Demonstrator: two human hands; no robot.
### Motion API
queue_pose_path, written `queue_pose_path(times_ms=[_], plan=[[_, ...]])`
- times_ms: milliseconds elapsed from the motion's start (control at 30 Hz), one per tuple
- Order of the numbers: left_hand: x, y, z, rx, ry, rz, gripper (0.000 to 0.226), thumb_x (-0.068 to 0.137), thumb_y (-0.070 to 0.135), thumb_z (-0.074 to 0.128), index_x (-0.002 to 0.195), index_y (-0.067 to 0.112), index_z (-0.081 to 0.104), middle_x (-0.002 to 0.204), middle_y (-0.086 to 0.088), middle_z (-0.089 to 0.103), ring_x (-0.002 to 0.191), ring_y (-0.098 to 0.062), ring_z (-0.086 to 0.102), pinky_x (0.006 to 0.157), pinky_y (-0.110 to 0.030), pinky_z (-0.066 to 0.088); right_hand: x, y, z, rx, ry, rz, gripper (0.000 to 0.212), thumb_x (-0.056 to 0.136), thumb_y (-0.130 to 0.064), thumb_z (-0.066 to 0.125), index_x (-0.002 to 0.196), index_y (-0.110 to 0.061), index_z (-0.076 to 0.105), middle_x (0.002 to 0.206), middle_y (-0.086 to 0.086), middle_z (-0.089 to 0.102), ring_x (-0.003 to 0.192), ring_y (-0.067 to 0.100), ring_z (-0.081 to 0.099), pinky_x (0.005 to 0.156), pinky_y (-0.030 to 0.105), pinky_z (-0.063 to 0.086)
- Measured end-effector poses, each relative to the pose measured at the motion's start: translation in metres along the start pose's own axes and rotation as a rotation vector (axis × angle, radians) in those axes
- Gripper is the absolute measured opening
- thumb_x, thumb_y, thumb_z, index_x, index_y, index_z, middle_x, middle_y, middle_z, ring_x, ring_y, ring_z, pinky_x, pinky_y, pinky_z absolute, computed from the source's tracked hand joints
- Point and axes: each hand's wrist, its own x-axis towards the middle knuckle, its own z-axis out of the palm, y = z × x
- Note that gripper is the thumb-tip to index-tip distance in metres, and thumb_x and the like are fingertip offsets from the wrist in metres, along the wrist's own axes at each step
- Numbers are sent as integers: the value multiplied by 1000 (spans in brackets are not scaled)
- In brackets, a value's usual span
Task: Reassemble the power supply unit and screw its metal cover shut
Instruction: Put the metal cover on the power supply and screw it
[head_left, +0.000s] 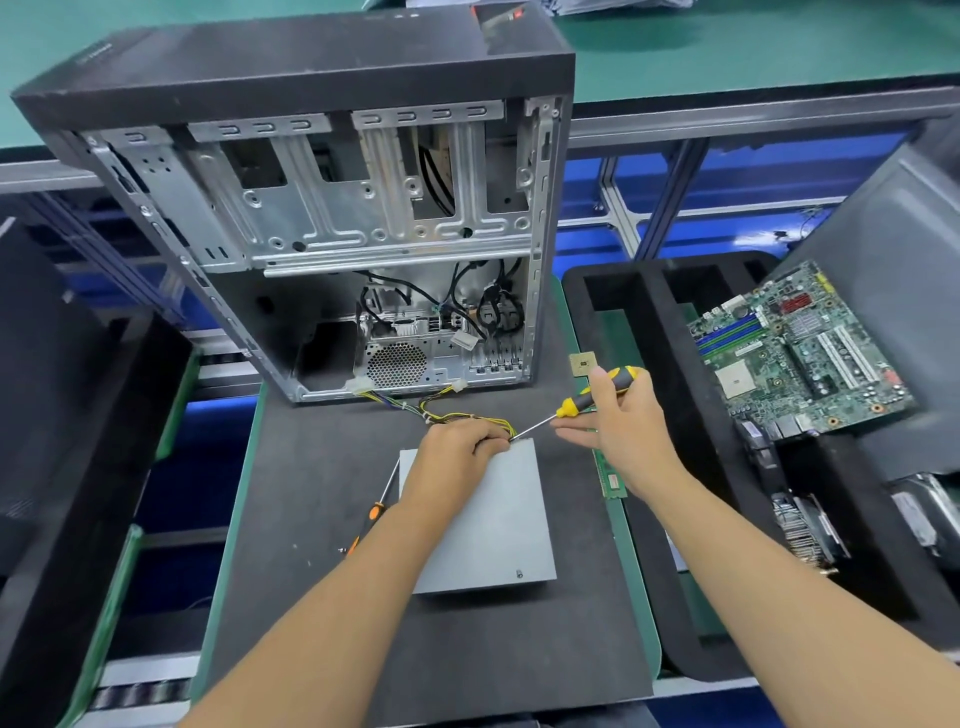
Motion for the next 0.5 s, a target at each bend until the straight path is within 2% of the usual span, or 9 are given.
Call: queue_pose_path(times_ms=[167,267,333,400,500], plan=[[0,-1,0,12,-9,3,9,86,6,73,93,6,79,95,-4,77,93,-21,69,89,-29,48,-6,-10,5,-178,-42,-175,21,98,-27,57,95,-13,43,78,14,71,70,24,75,62,35,62],[-1,-1,0,24,-9,15,8,87,6,72,93,6,78,96,-4,76,93,-21,68,87,-26,47,-8,-22,11,-374,-99,-324,22,94,-27,64,90,-15,45,75,3,67,70,16,73,65,35,62],[-1,-1,0,27,-6,26,8,87,6,72,93,6,77,96,-4,76,94,-21,68,87,-27,48,-11,-31,14,-534,-151,-430,23,92,-29,66,86,-21,45,72,-7,65,71,10,71,66,28,56],[-1,-1,-1,33,-7,40,8,88,7,72,94,6,77,96,-4,76,94,-22,68,87,-31,49,-14,-39,18,-670,-202,-506,25,92,-32,67,84,-26,45,69,-11,65,65,4,64,59,19,47],[-2,-1,-2,49,-20,70,9,89,10,71,96,7,76,97,-3,75,95,-22,67,86,-35,50,-16,-51,27,-844,-255,-507,22,94,-34,63,89,-26,44,69,-7,63,60,8,55,54,27,46]])
